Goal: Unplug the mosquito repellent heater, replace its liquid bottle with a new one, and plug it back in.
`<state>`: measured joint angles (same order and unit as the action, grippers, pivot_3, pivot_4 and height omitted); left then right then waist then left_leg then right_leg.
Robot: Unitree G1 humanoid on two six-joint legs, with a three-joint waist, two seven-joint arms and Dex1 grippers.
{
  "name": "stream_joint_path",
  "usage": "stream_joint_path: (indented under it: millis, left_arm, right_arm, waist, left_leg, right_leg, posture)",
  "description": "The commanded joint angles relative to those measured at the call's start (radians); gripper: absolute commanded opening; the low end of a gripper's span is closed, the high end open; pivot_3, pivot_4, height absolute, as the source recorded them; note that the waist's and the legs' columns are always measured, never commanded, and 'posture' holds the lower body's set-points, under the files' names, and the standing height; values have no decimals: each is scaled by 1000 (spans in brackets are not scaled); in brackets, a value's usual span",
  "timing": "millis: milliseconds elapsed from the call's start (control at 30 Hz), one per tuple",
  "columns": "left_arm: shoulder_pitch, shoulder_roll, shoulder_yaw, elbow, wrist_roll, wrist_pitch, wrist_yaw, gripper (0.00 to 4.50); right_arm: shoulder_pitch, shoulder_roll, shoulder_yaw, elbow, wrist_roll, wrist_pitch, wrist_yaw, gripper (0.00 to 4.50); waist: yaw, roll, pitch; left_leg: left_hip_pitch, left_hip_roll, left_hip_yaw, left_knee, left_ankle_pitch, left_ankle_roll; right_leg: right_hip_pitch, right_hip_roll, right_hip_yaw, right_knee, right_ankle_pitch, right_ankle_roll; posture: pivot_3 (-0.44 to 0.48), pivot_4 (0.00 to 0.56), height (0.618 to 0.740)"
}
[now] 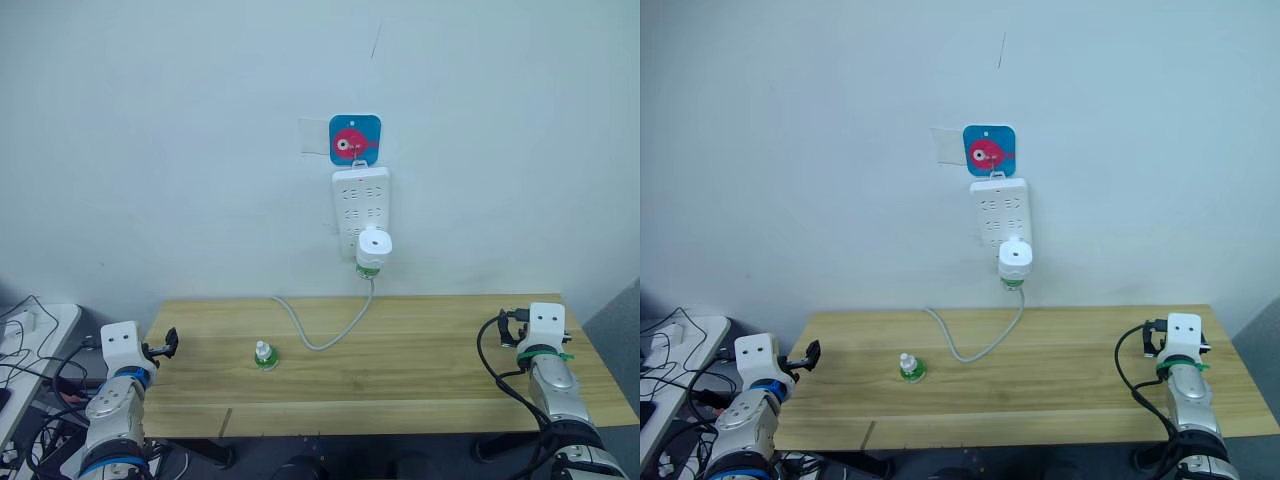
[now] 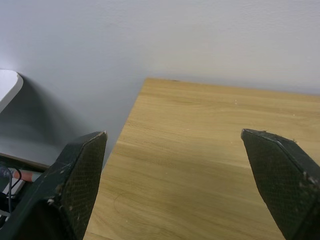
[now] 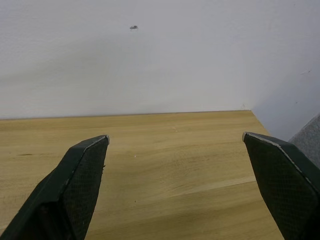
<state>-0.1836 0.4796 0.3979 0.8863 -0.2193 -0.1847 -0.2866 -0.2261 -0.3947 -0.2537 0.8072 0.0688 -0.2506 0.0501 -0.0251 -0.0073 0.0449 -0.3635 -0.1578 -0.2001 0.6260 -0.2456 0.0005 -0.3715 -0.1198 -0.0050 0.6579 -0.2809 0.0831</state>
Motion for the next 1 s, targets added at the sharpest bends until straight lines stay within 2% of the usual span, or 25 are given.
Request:
stream_joint_path:
  millis: [33, 733, 1000]
  left_arm:
    - [-27, 24, 4, -27, -7, -2, -9, 4484]
    - [-42, 45, 10, -27, -20, -5, -70, 4484]
    - [65, 96, -1, -316, -133, 154, -351, 4484]
  right_arm:
    - [-12, -10, -9, -41, 2, -18, -3, 4500]
    - [23, 7, -7, -105, 7, -9, -13, 4500]
    - [184, 31, 17, -495, 58, 170, 76, 4500]
  waist:
    - [0, 0, 0]
    - [-3, 0, 1]
    - [-1, 1, 14]
  left_leg:
    - [0, 0, 0, 0, 0, 0]
    - [0, 0, 2, 0, 0, 0]
    - [-1, 4, 5, 0, -1, 1]
  right_leg:
    - [0, 0, 0, 0, 0, 0]
    - [-1, 0, 2, 1, 0, 0]
    - [-3, 1, 5, 1, -1, 0]
  posture:
    - [0, 29, 740]
    - [-13, 50, 740]
    - [-17, 77, 740]
